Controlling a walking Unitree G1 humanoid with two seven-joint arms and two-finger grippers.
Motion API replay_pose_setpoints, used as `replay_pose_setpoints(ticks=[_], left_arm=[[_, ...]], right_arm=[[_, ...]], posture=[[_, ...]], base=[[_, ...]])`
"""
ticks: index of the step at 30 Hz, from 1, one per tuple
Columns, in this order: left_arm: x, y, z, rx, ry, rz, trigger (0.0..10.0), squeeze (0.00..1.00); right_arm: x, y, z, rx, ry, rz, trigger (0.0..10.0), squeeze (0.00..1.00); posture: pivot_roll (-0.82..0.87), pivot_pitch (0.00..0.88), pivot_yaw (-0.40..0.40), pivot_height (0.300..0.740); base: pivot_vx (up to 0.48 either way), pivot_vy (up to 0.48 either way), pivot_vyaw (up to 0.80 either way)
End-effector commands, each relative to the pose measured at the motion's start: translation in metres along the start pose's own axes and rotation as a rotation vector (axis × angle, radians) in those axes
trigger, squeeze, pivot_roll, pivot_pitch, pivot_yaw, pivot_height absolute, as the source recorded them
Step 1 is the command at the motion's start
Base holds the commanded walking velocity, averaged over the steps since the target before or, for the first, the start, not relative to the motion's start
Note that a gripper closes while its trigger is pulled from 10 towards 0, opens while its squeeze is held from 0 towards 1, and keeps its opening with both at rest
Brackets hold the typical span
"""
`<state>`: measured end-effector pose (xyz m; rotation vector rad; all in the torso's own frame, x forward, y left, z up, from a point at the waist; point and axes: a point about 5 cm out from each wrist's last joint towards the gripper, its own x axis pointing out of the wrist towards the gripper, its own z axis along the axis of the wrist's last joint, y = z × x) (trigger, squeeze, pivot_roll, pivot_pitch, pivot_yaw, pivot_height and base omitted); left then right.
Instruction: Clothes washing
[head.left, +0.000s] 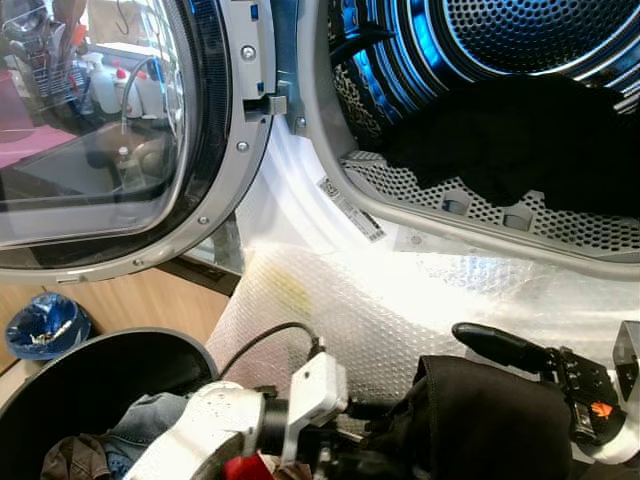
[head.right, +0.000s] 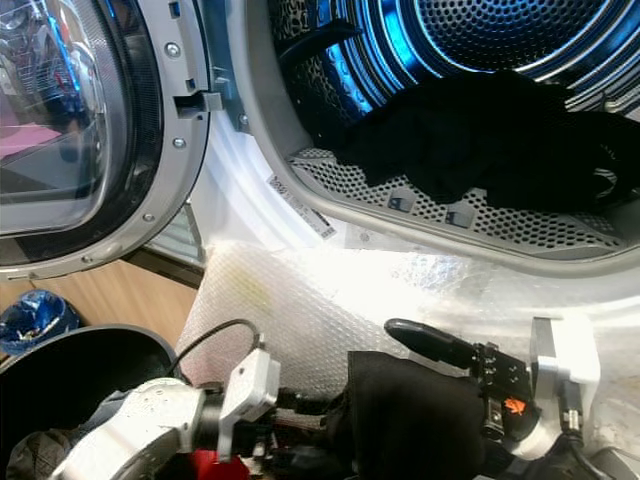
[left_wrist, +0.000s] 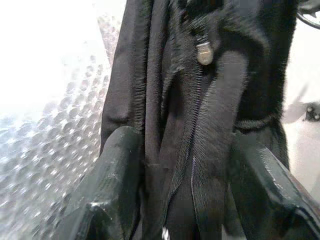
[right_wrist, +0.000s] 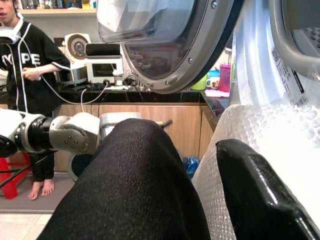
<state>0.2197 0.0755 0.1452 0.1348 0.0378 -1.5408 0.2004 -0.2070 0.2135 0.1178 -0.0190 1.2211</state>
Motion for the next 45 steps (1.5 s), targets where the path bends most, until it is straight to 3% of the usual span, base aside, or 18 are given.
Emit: replay_pose_setpoints(ticks=[1, 2, 3, 4, 9, 12, 13, 15, 16, 20, 23, 26, 29, 35, 39, 40, 43, 45], left_arm=[[-0.005, -0.001, 0.011, 0.113, 0.031, 0.030, 0.0, 0.00], [-0.008, -0.004, 0.015, 0.110, 0.026, 0.036, 4.5, 0.00], [-0.011, -0.009, 0.019, 0.092, 0.019, 0.039, 6.4, 0.00], [-0.014, -0.011, 0.020, 0.081, 0.026, 0.051, 10.0, 0.00], [-0.030, -0.026, 0.013, -0.038, 0.074, 0.071, 10.0, 0.00], [-0.037, -0.038, 0.005, -0.214, 0.037, 0.070, 10.0, 0.00], [-0.040, -0.043, -0.003, -0.252, 0.084, 0.055, 10.0, 0.00], [-0.049, -0.043, -0.045, -0.270, 0.326, 0.129, 10.0, 0.00], [-0.051, -0.040, -0.057, -0.256, 0.390, 0.161, 10.0, 0.00], [-0.047, -0.029, -0.085, -0.289, 0.491, 0.248, 10.0, 0.00], [-0.037, -0.021, -0.098, -0.335, 0.484, 0.285, 10.0, 0.00], [-0.028, -0.021, -0.105, -0.359, 0.477, 0.249, 10.0, 0.00], [0.000, -0.015, -0.121, -0.395, 0.445, 0.178, 10.0, 0.00], [0.030, -0.007, -0.136, -0.484, 0.421, 0.139, 10.0, 0.00], [0.063, 0.004, -0.147, -0.477, 0.483, 0.216, 10.0, 0.00], [0.074, -0.002, -0.152, -0.514, 0.514, 0.222, 10.0, 0.00], [0.077, -0.009, -0.159, -0.517, 0.585, 0.202, 10.0, 0.00], [0.075, -0.016, -0.169, -0.480, 0.692, 0.195, 10.0, 0.00]], right_arm=[[-0.003, -0.001, 0.006, -0.045, 0.006, -0.006, 10.0, 0.00], [-0.003, -0.002, 0.006, -0.041, 0.007, -0.009, 10.0, 0.00], [-0.005, -0.002, 0.005, -0.037, 0.005, -0.013, 10.0, 0.00], [-0.005, -0.003, 0.004, -0.034, 0.006, -0.015, 10.0, 0.00], [-0.009, -0.005, -0.003, -0.012, 0.032, -0.033, 10.0, 0.00], [-0.010, -0.008, -0.011, 0.006, 0.046, -0.043, 10.0, 0.00], [-0.009, -0.009, -0.013, 0.010, 0.050, -0.040, 10.0, 0.00], [-0.006, -0.011, -0.015, 0.017, 0.049, -0.023, 10.0, 0.00], [-0.005, -0.012, -0.015, 0.016, 0.050, -0.018, 10.0, 0.00], [-0.002, -0.017, -0.017, 0.012, 0.054, -0.009, 10.0, 0.00], [-0.001, -0.019, -0.018, 0.009, 0.058, -0.004, 10.0, 0.00], [0.000, -0.020, -0.020, 0.008, 0.058, -0.004, 10.0, 0.00], [0.002, -0.020, -0.021, 0.004, 0.055, 0.005, 10.0, 0.00], [0.004, -0.022, -0.021, -0.013, 0.047, -0.004, 10.0, 0.00], [0.006, -0.021, -0.022, -0.019, 0.023, -0.025, 10.0, 0.00], [0.006, -0.019, -0.024, -0.016, 0.018, -0.033, 10.0, 0.00], [0.007, -0.018, -0.025, -0.016, 0.017, -0.037, 10.0, 0.00], [0.006, -0.017, -0.024, -0.018, 0.016, -0.039, 10.0, 0.00]], posture=[[-0.10, 0.058, -0.056, 0.740], [-0.10, 0.058, -0.054, 0.740], [-0.09, 0.060, -0.054, 0.740], [-0.09, 0.060, -0.054, 0.740], [-0.09, 0.060, -0.051, 0.740], [-0.06, 0.056, -0.049, 0.740], [-0.06, 0.056, -0.049, 0.740], [-0.04, 0.048, -0.050, 0.740], [-0.04, 0.048, -0.050, 0.740], [-0.04, 0.035, -0.049, 0.740], [-0.04, 0.027, -0.048, 0.740], [-0.04, 0.024, -0.046, 0.740], [-0.05, 0.013, -0.039, 0.740], [-0.06, 0.037, -0.024, 0.740], [-0.07, 0.048, -0.009, 0.740], [-0.08, 0.052, 0.001, 0.740], [-0.09, 0.056, 0.007, 0.740], [-0.10, 0.065, 0.017, 0.740]], base=[[0.000, 0.000, 0.00], [0.000, 0.000, 0.00], [0.000, 0.000, 0.00], [0.000, 0.000, 0.00], [0.000, 0.000, 0.00], [0.000, 0.000, 0.00], [0.000, 0.000, 0.00], [0.000, 0.000, 0.00], [0.000, 0.000, 0.00], [0.000, 0.000, 0.00], [0.000, 0.000, 0.00], [0.000, 0.000, 0.00], [0.000, 0.000, 0.00], [0.000, 0.000, 0.00], [0.000, 0.000, 0.00], [0.000, 0.000, 0.00], [0.000, 0.000, 0.00], [0.000, 0.000, 0.00]])
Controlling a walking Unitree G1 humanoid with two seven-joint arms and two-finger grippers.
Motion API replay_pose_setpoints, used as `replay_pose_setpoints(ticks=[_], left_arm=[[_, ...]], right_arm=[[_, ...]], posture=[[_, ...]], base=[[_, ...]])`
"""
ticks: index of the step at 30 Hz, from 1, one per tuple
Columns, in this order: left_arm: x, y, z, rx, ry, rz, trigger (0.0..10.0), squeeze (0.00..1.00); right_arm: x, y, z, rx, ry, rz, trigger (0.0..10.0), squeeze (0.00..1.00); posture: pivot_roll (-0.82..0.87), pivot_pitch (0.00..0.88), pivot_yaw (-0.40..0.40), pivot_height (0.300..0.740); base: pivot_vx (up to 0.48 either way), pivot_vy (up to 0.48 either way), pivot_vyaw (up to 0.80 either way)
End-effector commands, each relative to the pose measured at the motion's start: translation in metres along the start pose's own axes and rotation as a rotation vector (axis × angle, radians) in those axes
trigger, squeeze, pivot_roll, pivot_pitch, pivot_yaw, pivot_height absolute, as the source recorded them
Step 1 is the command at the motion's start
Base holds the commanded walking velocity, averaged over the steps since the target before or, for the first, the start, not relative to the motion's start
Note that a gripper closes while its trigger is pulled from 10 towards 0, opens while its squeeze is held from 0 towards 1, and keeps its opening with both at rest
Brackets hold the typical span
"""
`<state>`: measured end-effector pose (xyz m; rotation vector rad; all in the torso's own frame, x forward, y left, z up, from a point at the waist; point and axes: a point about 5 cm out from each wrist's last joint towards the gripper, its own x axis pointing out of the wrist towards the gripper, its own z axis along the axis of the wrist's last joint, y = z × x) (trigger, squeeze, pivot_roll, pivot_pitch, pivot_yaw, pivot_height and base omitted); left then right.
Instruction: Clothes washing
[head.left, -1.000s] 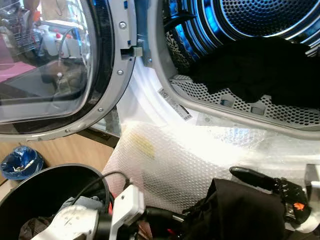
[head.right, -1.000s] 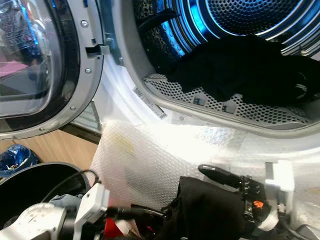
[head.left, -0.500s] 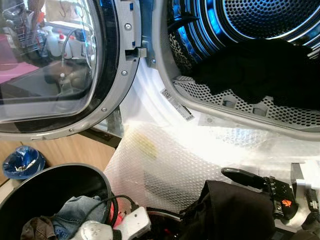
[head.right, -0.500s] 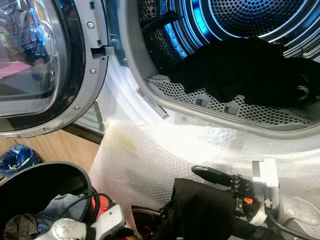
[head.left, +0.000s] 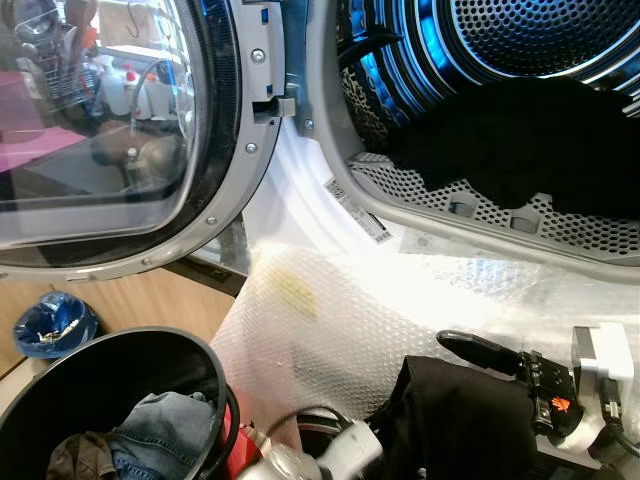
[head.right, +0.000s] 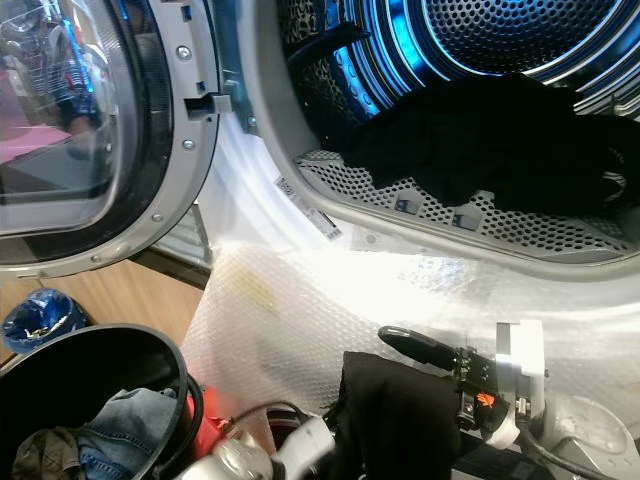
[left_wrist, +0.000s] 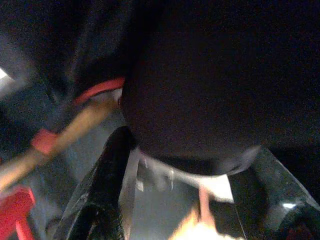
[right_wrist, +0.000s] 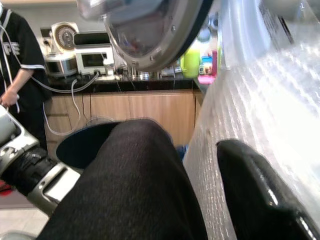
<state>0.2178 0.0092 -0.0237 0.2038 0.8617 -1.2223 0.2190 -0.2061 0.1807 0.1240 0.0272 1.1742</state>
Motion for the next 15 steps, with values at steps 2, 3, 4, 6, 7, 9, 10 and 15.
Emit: replay_pose_setpoints(ticks=[2, 3, 4, 6, 7, 9, 10, 15], left_arm=[[-0.002, 0.007, -0.021, 0.054, 0.156, 0.095, 10.0, 0.00], [-0.002, 0.007, -0.021, 0.054, 0.156, 0.095, 10.0, 0.00], [-0.001, 0.011, -0.021, 0.064, 0.172, 0.141, 10.0, 0.00], [0.000, 0.012, -0.017, 0.061, 0.163, 0.145, 0.5, 0.00], [0.001, 0.013, -0.015, 0.071, 0.165, 0.139, 0.0, 0.00], [0.001, 0.013, -0.015, 0.086, 0.171, 0.146, 0.0, 0.00], [0.000, 0.014, -0.014, 0.092, 0.173, 0.151, 0.0, 0.00], [0.001, 0.016, -0.009, 0.099, 0.162, 0.173, 0.0, 0.00]], right_arm=[[0.000, 0.004, 0.008, -0.047, -0.016, 0.005, 10.0, 0.00], [0.000, 0.004, 0.008, -0.047, -0.016, 0.005, 10.0, 0.00], [0.000, 0.005, 0.007, -0.049, -0.018, -0.003, 10.0, 0.00], [0.000, 0.006, 0.007, -0.048, -0.021, -0.006, 10.0, 0.00], [0.001, 0.006, 0.006, -0.046, -0.024, -0.006, 10.0, 0.00], [0.002, 0.007, 0.005, -0.045, -0.024, -0.006, 10.0, 0.00], [0.002, 0.007, 0.005, -0.044, -0.024, -0.006, 10.0, 0.00], [0.004, 0.008, 0.004, -0.041, -0.030, -0.007, 10.0, 0.00]], posture=[[-0.10, 0.069, 0.022, 0.740], [-0.10, 0.069, 0.022, 0.740], [-0.10, 0.072, 0.027, 0.740], [-0.10, 0.077, 0.033, 0.740], [-0.10, 0.078, 0.034, 0.740], [-0.10, 0.081, 0.038, 0.740], [-0.10, 0.081, 0.038, 0.740], [-0.10, 0.086, 0.046, 0.740]], base=[[0.000, 0.000, 0.00], [0.000, 0.000, 0.00], [0.000, 0.000, 0.00], [0.000, 0.000, 0.00], [0.000, 0.000, 0.00], [0.000, 0.000, 0.00], [0.000, 0.000, 0.00], [0.000, 0.000, 0.00]])
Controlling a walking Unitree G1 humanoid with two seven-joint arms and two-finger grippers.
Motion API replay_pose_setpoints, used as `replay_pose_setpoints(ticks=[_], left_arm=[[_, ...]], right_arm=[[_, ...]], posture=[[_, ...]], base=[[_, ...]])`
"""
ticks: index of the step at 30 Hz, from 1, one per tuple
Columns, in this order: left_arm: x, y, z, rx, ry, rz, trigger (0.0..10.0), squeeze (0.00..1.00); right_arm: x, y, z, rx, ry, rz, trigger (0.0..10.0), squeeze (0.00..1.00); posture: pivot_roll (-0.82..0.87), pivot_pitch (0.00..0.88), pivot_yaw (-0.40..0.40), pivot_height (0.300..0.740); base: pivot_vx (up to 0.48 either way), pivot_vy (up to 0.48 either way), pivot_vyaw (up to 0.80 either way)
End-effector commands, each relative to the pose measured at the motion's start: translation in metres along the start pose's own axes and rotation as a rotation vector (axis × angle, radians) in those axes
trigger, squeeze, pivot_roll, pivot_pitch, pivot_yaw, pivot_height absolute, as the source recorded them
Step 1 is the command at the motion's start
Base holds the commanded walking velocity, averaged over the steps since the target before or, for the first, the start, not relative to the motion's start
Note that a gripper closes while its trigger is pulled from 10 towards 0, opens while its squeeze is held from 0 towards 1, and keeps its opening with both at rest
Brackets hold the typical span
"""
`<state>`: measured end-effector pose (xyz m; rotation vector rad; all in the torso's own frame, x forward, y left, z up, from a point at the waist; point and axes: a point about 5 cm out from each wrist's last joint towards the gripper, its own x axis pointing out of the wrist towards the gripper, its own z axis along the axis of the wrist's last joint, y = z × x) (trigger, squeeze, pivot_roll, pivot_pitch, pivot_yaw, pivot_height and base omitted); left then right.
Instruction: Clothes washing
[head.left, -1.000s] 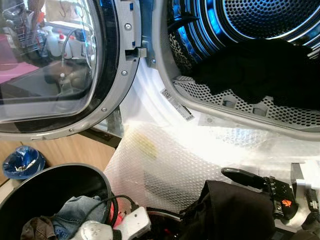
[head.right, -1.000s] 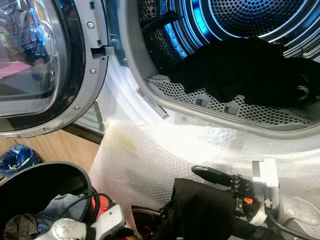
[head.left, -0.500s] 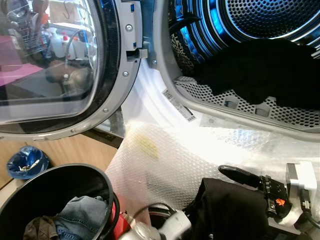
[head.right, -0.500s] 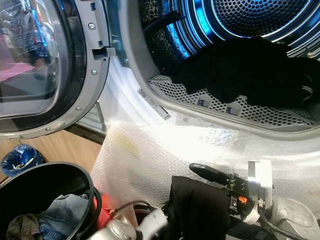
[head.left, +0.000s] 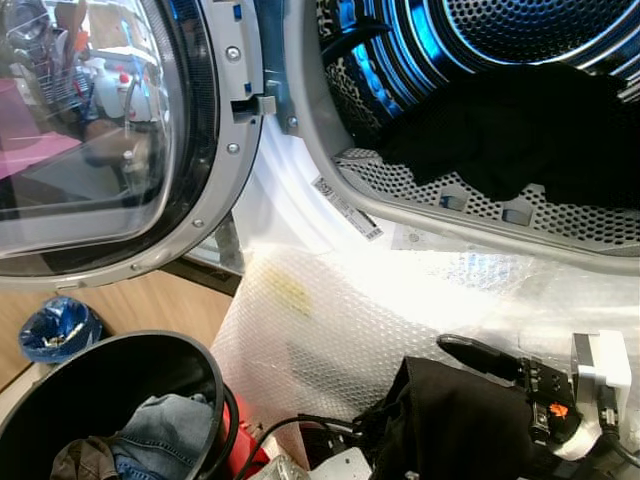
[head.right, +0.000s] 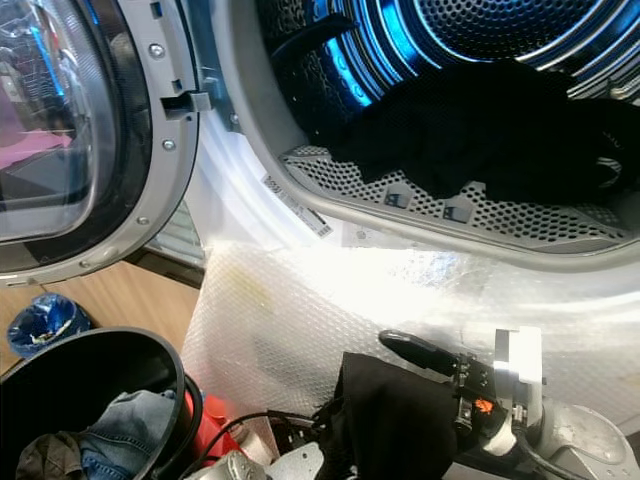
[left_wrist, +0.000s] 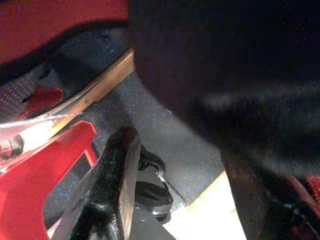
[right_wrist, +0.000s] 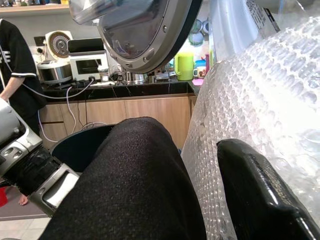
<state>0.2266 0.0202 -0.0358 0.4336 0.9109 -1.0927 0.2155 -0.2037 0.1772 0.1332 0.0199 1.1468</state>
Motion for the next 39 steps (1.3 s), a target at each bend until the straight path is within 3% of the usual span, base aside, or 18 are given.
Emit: replay_pose_setpoints(ticks=[1, 8, 9, 11, 12, 13, 17, 18, 20, 21, 29, 39], left_arm=[[0.000, 0.000, 0.003, 0.016, 0.000, -0.004, 0.0, 0.00], [0.001, -0.002, 0.005, 0.022, -0.027, -0.018, 0.0, 0.00], [0.001, -0.002, 0.005, 0.031, -0.020, -0.010, 1.5, 0.00], [0.001, -0.001, 0.004, 0.043, -0.009, 0.002, 1.5, 0.00], [0.001, 0.001, 0.005, 0.082, 0.001, 0.023, 10.0, 0.00], [0.001, 0.002, 0.005, 0.095, 0.002, 0.034, 10.0, 0.00], [0.001, 0.005, -0.004, 0.022, 0.041, 0.143, 10.0, 0.00], [0.002, 0.004, -0.005, 0.013, 0.041, 0.141, 10.0, 0.44], [0.002, 0.003, -0.006, -0.006, 0.043, 0.135, 10.0, 0.44], [0.003, 0.002, -0.006, -0.014, 0.040, 0.130, 10.0, 1.00], [0.008, -0.010, -0.002, 0.011, 0.041, 0.059, 10.0, 1.00], [0.010, -0.013, -0.001, 0.015, 0.035, 0.041, 10.0, 1.00]], right_arm=[[0.003, 0.005, 0.008, -0.044, -0.018, 0.018, 10.0, 0.00], [0.002, 0.005, 0.007, -0.044, -0.017, 0.008, 10.0, 0.00], [0.002, 0.004, 0.007, -0.046, -0.016, 0.005, 10.0, 0.00], [0.001, 0.004, 0.007, -0.048, -0.016, 0.002, 10.0, 0.00], [0.001, 0.003, 0.008, -0.049, -0.017, 0.002, 10.0, 0.00], [0.001, 0.003, 0.008, -0.050, -0.019, 0.002, 10.0, 0.00], [0.003, 0.002, 0.008, -0.058, -0.018, -0.002, 10.0, 0.00], [0.003, 0.002, 0.009, -0.059, -0.020, -0.003, 10.0, 0.00], [0.003, 0.002, 0.009, -0.059, -0.021, -0.002, 10.0, 0.00], [0.003, 0.003, 0.009, -0.060, -0.022, -0.002, 10.0, 0.00], [0.000, 0.006, 0.008, -0.055, -0.021, -0.010, 10.0, 0.00], [0.002, 0.006, 0.006, -0.048, -0.021, -0.011, 10.0, 0.00]], posture=[[-0.10, 0.086, 0.046, 0.740], [-0.10, 0.088, 0.051, 0.740], [-0.10, 0.089, 0.053, 0.740], [-0.10, 0.089, 0.053, 0.740], [-0.09, 0.090, 0.053, 0.740], [-0.09, 0.090, 0.053, 0.740], [-0.11, 0.084, 0.060, 0.740], [-0.11, 0.087, 0.062, 0.740], [-0.11, 0.087, 0.062, 0.740], [-0.11, 0.091, 0.062, 0.740], [-0.11, 0.100, 0.070, 0.740], [-0.11, 0.106, 0.074, 0.740]], base=[[0.000, 0.000, 0.00], [0.000, 0.000, 0.00], [0.000, 0.000, 0.00], [0.000, 0.000, 0.00], [0.000, 0.000, 0.00], [0.000, 0.000, 0.00], [0.000, 0.000, 0.00], [0.000, 0.000, 0.00], [0.000, 0.000, 0.00], [0.000, 0.000, 0.00], [0.000, 0.000, 0.00], [0.000, 0.000, 0.00]])
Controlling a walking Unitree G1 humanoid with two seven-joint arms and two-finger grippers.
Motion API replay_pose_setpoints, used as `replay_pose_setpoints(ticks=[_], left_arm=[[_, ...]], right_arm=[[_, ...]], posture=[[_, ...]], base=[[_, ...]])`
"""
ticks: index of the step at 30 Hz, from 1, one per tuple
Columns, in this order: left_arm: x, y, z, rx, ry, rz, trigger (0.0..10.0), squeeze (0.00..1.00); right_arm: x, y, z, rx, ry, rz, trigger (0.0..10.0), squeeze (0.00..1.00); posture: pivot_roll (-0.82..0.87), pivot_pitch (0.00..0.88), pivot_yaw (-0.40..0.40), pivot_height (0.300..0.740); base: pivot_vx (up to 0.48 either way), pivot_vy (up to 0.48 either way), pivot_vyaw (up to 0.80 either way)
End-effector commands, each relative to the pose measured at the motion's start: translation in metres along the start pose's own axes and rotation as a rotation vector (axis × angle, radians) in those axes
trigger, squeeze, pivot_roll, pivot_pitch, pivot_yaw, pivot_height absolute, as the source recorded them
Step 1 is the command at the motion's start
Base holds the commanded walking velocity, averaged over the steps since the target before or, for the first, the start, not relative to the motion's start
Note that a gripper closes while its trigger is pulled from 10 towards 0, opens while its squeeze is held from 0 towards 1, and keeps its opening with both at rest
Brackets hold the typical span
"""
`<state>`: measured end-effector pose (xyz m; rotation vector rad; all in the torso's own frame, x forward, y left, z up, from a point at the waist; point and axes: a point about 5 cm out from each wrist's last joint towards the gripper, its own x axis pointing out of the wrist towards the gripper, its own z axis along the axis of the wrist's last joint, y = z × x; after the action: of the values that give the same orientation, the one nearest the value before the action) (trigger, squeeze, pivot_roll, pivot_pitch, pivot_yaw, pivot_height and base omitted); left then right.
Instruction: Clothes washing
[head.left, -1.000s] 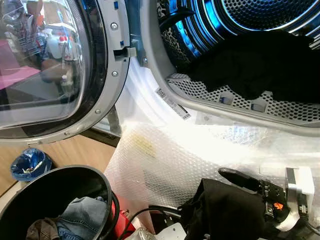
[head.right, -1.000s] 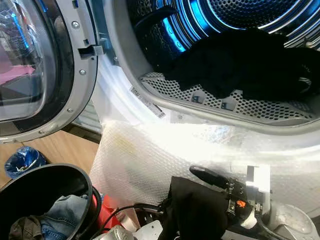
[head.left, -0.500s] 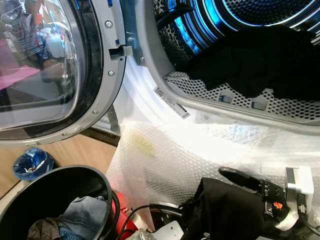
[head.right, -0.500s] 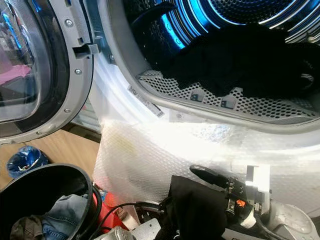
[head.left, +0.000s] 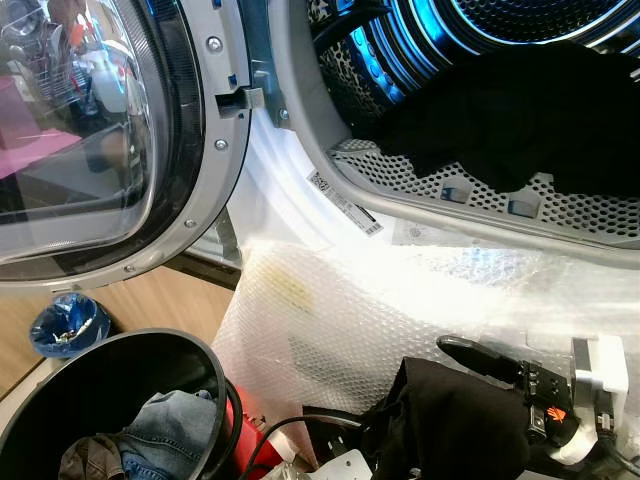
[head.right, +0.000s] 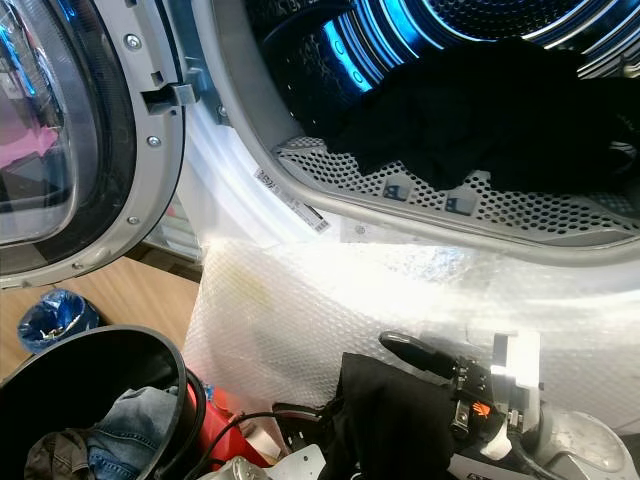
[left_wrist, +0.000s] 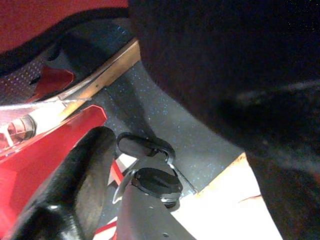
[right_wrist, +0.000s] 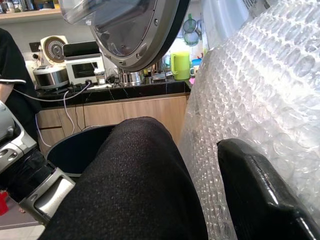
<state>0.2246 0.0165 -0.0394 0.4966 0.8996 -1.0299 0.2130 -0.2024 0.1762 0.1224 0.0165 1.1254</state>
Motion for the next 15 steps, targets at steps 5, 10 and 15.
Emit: replay_pose_setpoints(ticks=[5, 10, 15], left_arm=[[0.004, -0.012, 0.003, -0.002, -0.002, -0.060, 10.0, 1.00], [0.004, -0.013, 0.004, 0.015, -0.003, -0.075, 10.0, 1.00], [0.004, -0.015, 0.010, 0.005, -0.042, -0.116, 10.0, 0.00]], right_arm=[[0.002, 0.002, 0.006, -0.038, -0.022, 0.008, 10.0, 0.00], [0.003, 0.002, 0.006, -0.038, -0.026, 0.008, 10.0, 0.00], [0.003, 0.002, 0.006, -0.039, -0.026, 0.005, 10.0, 0.00]], posture=[[-0.11, 0.102, 0.077, 0.740], [-0.11, 0.100, 0.079, 0.740], [-0.10, 0.100, 0.081, 0.740]], base=[[0.000, 0.000, 0.00], [0.000, 0.000, 0.00], [0.000, 0.000, 0.00]])
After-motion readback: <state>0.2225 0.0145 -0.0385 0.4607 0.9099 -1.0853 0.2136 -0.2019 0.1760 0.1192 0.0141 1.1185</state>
